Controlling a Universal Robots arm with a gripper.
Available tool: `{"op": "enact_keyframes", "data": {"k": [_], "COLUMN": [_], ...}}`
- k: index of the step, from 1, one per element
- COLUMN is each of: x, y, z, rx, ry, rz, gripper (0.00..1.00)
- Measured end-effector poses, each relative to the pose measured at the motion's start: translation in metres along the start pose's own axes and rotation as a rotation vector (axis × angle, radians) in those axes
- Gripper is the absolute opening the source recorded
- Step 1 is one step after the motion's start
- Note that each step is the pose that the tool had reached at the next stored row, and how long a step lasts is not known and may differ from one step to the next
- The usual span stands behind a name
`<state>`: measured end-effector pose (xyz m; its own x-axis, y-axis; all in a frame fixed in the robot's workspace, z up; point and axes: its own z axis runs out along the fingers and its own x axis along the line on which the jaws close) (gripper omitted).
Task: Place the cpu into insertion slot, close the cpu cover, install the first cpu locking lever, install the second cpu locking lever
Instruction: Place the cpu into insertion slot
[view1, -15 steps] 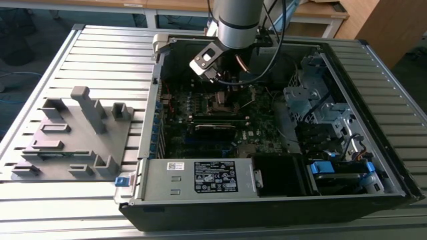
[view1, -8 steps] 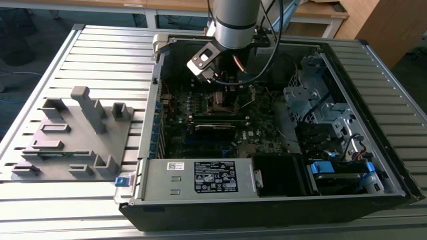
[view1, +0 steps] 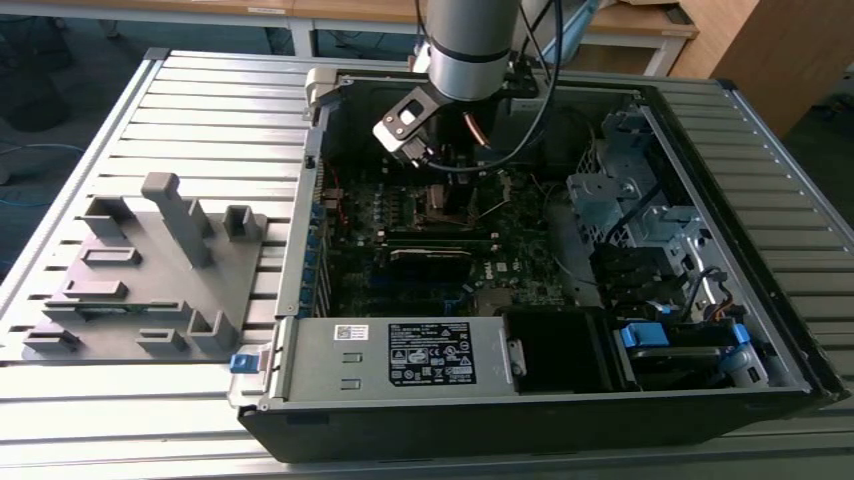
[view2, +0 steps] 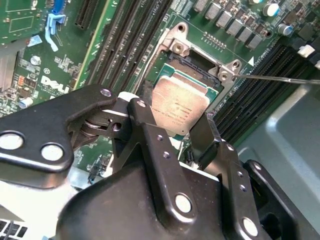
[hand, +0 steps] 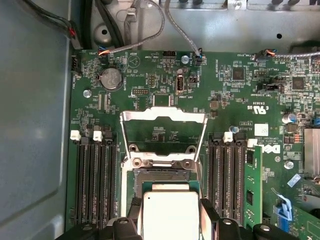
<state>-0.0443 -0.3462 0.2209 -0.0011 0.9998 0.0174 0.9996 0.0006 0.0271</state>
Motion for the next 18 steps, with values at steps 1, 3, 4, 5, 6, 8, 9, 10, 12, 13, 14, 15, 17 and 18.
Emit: {"op": "enact_keyframes", "data": {"k": [1, 3, 4, 5, 6, 8, 9, 10, 12, 13, 14, 15, 17, 18], "x": [0.0001, 0.0001, 0.0001, 0.0001, 0.0001, 0.0002, 0.0001, 0.0001, 0.0002, 0.0002, 0.0002, 0.0001, 0.0001, 0.0000], "y": [0.0000, 0.0000, -0.0001, -0.0001, -0.0004, -0.0012, -0.0019, -0.0023, -0.0025, -0.0025, -0.0025, -0.0026, -0.0026, -0.0027], "z": [0.0006, 0.0017, 0.0024, 0.0031, 0.0038, 0.0052, 0.0057, 0.0059, 0.0064, 0.0068, 0.0076, 0.0086, 0.0110, 0.0123], "rx": [-0.0002, -0.0003, -0.0004, -0.0005, -0.0006, -0.0006, -0.0005, -0.0005, -0.0004, -0.0005, -0.0005, -0.0004, -0.0004, -0.0004], "ry": [0.0000, -0.0005, -0.0007, -0.0009, -0.0010, -0.0010, 0.0001, 0.0052, 0.0118, 0.0123, 0.0124, 0.0123, 0.0123, 0.0124], "rz": [0.004, 0.018, 0.025, 0.032, 0.035, 0.036, 0.036, 0.036, 0.036, 0.036, 0.036, 0.036, 0.036, 0.036], "gripper": [0.54, 0.54, 0.54, 0.54, 0.54, 0.54, 0.54, 0.54, 0.54, 0.54, 0.54, 0.54, 0.54, 0.54]}}
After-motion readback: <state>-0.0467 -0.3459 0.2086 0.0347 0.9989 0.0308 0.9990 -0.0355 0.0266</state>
